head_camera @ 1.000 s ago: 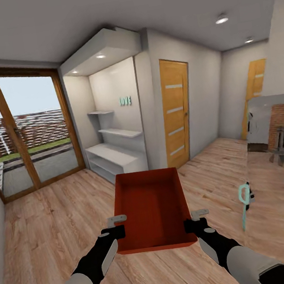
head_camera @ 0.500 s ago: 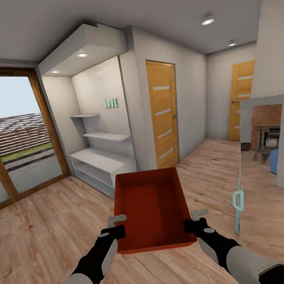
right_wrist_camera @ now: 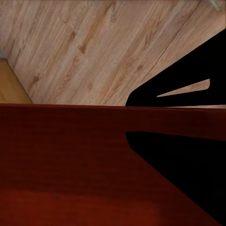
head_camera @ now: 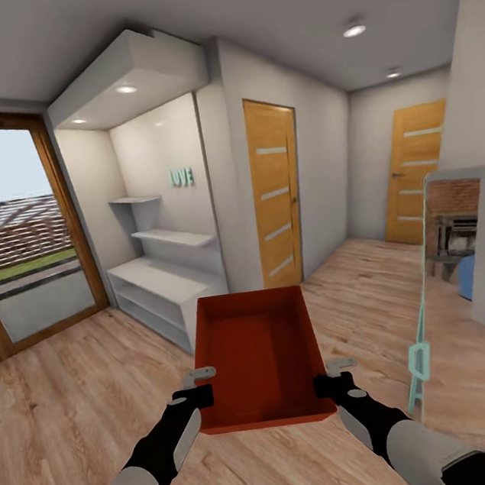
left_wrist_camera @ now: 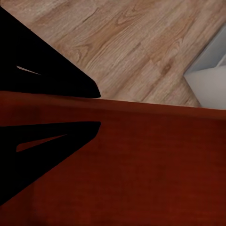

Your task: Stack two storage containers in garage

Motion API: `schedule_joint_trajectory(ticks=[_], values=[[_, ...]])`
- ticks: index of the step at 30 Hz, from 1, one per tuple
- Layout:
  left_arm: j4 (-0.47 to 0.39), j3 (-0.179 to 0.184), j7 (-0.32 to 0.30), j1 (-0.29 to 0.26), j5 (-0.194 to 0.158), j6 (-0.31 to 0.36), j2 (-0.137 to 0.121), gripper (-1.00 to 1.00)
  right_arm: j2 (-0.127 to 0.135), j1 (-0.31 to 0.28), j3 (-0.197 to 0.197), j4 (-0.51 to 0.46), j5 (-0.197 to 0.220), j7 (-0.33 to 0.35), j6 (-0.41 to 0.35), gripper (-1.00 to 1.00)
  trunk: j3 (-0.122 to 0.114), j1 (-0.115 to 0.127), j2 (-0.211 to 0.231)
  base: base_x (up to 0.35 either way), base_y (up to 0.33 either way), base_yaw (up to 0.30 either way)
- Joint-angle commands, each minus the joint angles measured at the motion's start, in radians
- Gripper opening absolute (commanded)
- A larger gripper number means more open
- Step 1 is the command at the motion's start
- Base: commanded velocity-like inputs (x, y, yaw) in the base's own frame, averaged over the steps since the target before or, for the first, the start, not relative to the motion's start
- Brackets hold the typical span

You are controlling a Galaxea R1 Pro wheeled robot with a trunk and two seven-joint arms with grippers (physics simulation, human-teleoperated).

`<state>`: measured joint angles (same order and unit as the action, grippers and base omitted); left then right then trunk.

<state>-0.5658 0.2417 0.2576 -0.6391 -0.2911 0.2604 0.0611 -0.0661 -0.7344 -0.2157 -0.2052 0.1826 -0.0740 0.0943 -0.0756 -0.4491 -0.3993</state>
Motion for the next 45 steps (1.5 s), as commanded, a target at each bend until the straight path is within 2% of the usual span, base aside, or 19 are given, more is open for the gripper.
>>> schedule_joint_trajectory(ticks=[1, 22, 45], values=[[-0.003, -0.078, 0.011, -0.001, -0.051, 0.003, -0.001, -1.0, 0.0, 0.0, 0.016, -0.002, 0.012, 0.006, 0.002, -1.0, 0.0, -0.001, -0.001, 0.323, 0.0, 0.0], [-0.003, -0.078, 0.011, -0.001, -0.051, 0.003, -0.001, -1.0, 0.0, 0.0, 0.016, -0.002, 0.01, 0.004, 0.005, -1.0, 0.0, -0.001, -0.001, 0.323, 0.0, -0.01], [-0.004, -0.078, 0.01, -0.001, -0.051, 0.003, -0.004, -1.0, 0.0, 0.0, 0.016, -0.002, 0.009, 0.003, 0.005, -1.0, 0.0, -0.001, -0.001, 0.323, 0.0, -0.233]])
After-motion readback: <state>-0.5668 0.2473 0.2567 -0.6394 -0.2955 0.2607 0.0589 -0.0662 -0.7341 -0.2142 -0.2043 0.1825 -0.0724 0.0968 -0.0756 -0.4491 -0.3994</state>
